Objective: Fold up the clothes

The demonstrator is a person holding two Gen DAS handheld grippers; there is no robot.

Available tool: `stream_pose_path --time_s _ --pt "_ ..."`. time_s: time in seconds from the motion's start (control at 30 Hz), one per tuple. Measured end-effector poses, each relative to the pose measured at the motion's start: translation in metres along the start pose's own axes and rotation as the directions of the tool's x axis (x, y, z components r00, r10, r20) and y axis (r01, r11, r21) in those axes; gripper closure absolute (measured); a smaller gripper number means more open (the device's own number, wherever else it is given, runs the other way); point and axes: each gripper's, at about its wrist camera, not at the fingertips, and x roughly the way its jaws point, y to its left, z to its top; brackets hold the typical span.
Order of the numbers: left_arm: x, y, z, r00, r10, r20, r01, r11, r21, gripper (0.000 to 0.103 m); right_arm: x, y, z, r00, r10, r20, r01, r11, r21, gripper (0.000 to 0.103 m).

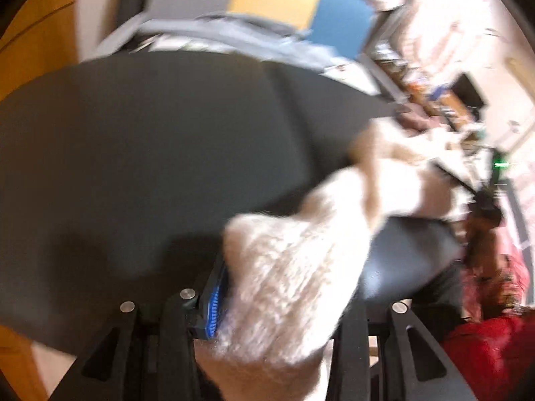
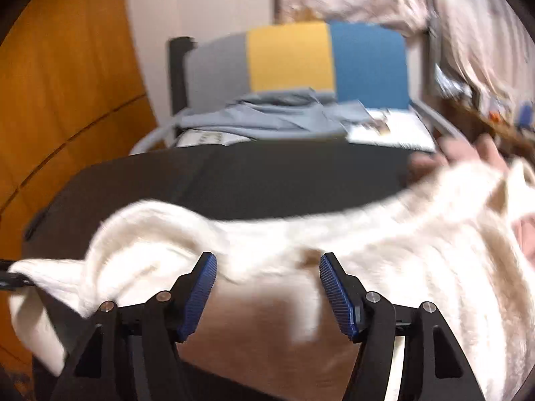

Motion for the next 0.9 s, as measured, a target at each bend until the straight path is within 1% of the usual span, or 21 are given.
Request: stream_pose_path --time_s 0.03,0.1,0.13,0.17,0.2,0.23,0.3,0.33,0.37,0.43,0.5,0.53,0.6,0.63,0.7,0.73,0.8,0.83,0.87,0.9 --pt "0.005 -0.014 0.007 1.0 -0.025 0.001 0.025 0.999 0.031 0.064 0.003 -0.007 -0.004 1.0 -0.006 -0.029 0.007 1.0 0.025 0.038" --pt "0.024 -0.04 0.018 1.0 0.004 -0.025 -0.001 0.994 0.109 0.064 0.014 -0.013 -0.014 0.995 -0.029 -0.094 0.033 0.999 0.041 0.036" --pt "0.033 -0.052 0.023 0.999 0.032 -0.041 -0.026 0.989 0.142 0.064 0.018 -0.008 -0.017 0.994 -0.051 -0.095 0.053 0.999 0.011 0.036" --pt "0.043 -0.056 0.028 0.993 0.097 -0.067 -0.085 0.983 0.161 0.064 0.022 -0.003 -0.021 0.993 -0.074 -0.095 0.073 0.997 -0.019 0.036" --pt "0.053 -0.058 0.034 0.983 0.156 -0.099 -0.138 0.976 0.17 0.064 0.025 0.002 -0.024 0.991 -0.096 -0.095 0.091 0.995 -0.048 0.035" --pt "0.06 -0.051 0.041 0.973 0.192 -0.126 -0.171 0.972 0.158 0.064 0.029 0.006 -0.023 0.989 -0.114 -0.097 0.107 0.992 -0.074 0.035" --pt "0.063 -0.022 0.059 0.963 0.213 -0.162 -0.206 0.977 0.06 0.064 0.035 0.011 -0.021 0.985 -0.144 -0.097 0.133 0.984 -0.116 0.034" --pt "0.06 0.002 0.071 0.962 0.207 -0.176 -0.216 0.976 -0.033 0.064 0.033 0.009 -0.021 0.986 -0.139 -0.094 0.128 0.986 -0.106 0.033" --pt "0.055 0.025 0.078 0.963 0.196 -0.186 -0.22 0.968 -0.119 0.064 0.033 0.006 -0.02 0.987 -0.128 -0.092 0.12 0.989 -0.092 0.033" --pt "0.048 0.059 0.082 0.968 0.153 -0.199 -0.197 0.954 -0.224 0.064 0.037 0.005 -0.017 0.989 -0.117 -0.089 0.11 0.991 -0.081 0.033" --pt "0.041 0.09 0.086 0.971 0.116 -0.208 -0.179 0.933 -0.312 0.063 0.041 0.01 -0.019 0.99 -0.117 -0.082 0.109 0.99 -0.086 0.033" --pt "0.039 0.096 0.083 0.968 0.129 -0.214 -0.191 0.935 -0.298 0.063 0.043 0.013 -0.021 0.99 -0.117 -0.078 0.11 0.99 -0.09 0.033" --pt "0.036 0.101 0.075 0.959 0.165 -0.231 -0.223 0.941 -0.254 0.055 0.044 0.015 -0.023 0.991 -0.116 -0.071 0.109 0.989 -0.096 0.033" --pt "0.036 0.103 0.07 0.958 0.167 -0.234 -0.225 0.942 -0.249 0.054 0.045 0.016 -0.023 0.991 -0.115 -0.069 0.108 0.989 -0.098 0.033" --pt "0.033 0.105 0.061 0.971 0.114 -0.208 -0.177 0.933 -0.314 0.055 0.052 0.016 -0.018 0.991 -0.113 -0.071 0.106 0.99 -0.095 0.032" --pt "0.031 0.102 0.06 0.979 0.088 -0.184 -0.147 0.932 -0.331 0.055 0.056 0.016 -0.016 0.991 -0.112 -0.071 0.106 0.99 -0.093 0.032" --pt "0.029 0.07 0.071 0.996 0.033 -0.086 -0.055 0.961 -0.272 0.055 0.061 0.019 -0.013 0.991 -0.117 -0.068 0.11 0.99 -0.092 0.032" --pt "0.028 0.055 0.077 0.999 0.003 -0.038 -0.012 0.971 -0.238 0.055 0.062 0.021 -0.012 0.991 -0.12 -0.066 0.114 0.989 -0.092 0.031" --pt "0.027 0.039 0.083 1.0 -0.03 0.009 0.031 0.979 -0.202 0.054 0.063 0.019 -0.011 0.99 -0.121 -0.068 0.114 0.989 -0.095 0.031" --pt "0.027 0.021 0.09 0.996 -0.07 0.053 0.077 0.985 -0.156 0.052 0.067 0.017 -0.008 0.99 -0.119 -0.07 0.113 0.989 -0.096 0.031"
